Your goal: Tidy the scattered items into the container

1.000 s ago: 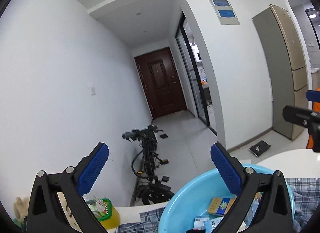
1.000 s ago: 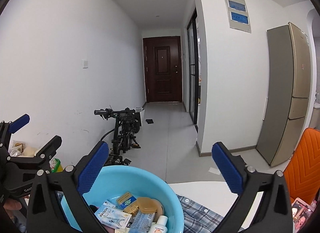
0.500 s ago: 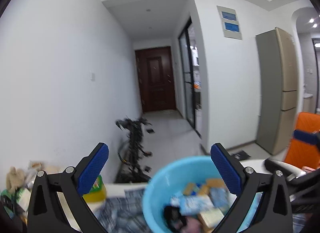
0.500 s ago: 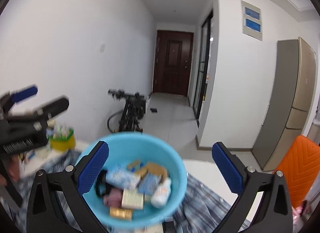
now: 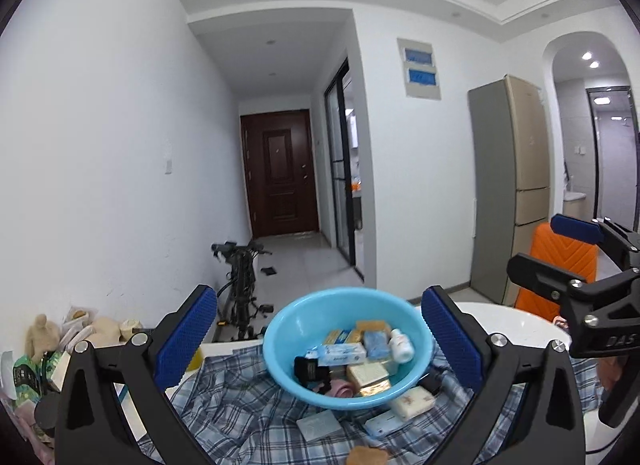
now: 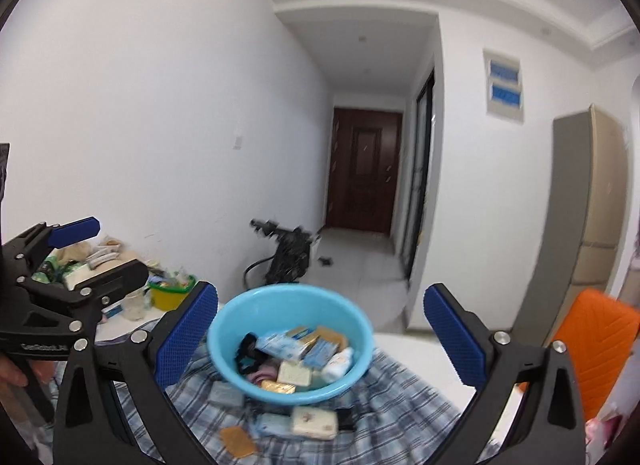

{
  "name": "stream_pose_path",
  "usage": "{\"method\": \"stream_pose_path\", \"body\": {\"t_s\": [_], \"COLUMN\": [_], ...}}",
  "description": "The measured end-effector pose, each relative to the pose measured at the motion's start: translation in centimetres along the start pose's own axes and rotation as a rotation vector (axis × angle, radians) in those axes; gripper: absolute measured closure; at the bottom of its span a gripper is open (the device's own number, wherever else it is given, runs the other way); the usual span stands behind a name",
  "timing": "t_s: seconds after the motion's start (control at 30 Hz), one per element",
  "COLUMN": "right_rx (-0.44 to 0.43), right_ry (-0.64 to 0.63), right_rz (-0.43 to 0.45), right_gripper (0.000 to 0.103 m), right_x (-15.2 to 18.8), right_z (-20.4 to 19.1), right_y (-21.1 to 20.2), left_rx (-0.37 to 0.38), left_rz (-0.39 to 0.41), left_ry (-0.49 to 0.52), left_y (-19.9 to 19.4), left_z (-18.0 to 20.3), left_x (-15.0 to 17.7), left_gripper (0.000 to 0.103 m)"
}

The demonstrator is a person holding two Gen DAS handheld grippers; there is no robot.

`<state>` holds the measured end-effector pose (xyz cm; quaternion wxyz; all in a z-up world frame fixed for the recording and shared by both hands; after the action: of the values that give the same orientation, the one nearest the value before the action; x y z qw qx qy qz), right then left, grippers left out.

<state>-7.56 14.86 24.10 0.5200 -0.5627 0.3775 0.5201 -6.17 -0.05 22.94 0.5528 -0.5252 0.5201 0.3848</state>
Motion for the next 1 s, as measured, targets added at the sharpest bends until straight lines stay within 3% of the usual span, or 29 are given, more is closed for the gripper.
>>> {"method": "stream_pose_path", "body": {"t_s": [0.3, 0.47, 0.67, 0.8, 1.0], "right_rx": [-0.010, 0.029, 0.017, 0.038, 0.054], "right_ry": [0.073, 0.082, 0.124, 0.159, 0.153], "right_rz": [-0.035, -0.054, -0.097, -0.095, -0.130], "right_gripper": [0.000, 0.000, 0.000, 0.000, 0.000], "right_x": [3.0, 6.4, 11.7, 15.3, 19.1], "right_z": [0.7, 0.8, 0.0, -0.4, -0.7], "right_y": [0.4, 0.6, 1.0, 0.9, 1.2], "left_rx": [-0.008, -0.004, 0.011, -0.032, -0.003], "left_rz": [-0.022, -0.084, -0.148, -0.140, -0.146], "left_ry": [-0.010, -0.045, -0.066, -0.019, -0.071], "left_y": [0.4, 0.6, 0.5, 0.4, 0.4], "left_z": [0.2, 0.5, 1.7, 2.5, 2.9], "left_x": [2.6, 7.6, 13.8, 16.8, 20.0], "left_gripper": [0.000, 0.000, 0.000, 0.000, 0.000]}}
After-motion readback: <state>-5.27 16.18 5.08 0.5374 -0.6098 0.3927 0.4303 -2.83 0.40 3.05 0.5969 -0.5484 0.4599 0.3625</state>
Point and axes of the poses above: each gripper's, at about its wrist camera, not at the fingertips, and y roughly the way its jaws point, z to its right, x to its underside, the point moved 4 cm from there along y, roughly the way its jaws point, and after that the axes turned 5 degrees about -x, right-handed, at the moved point
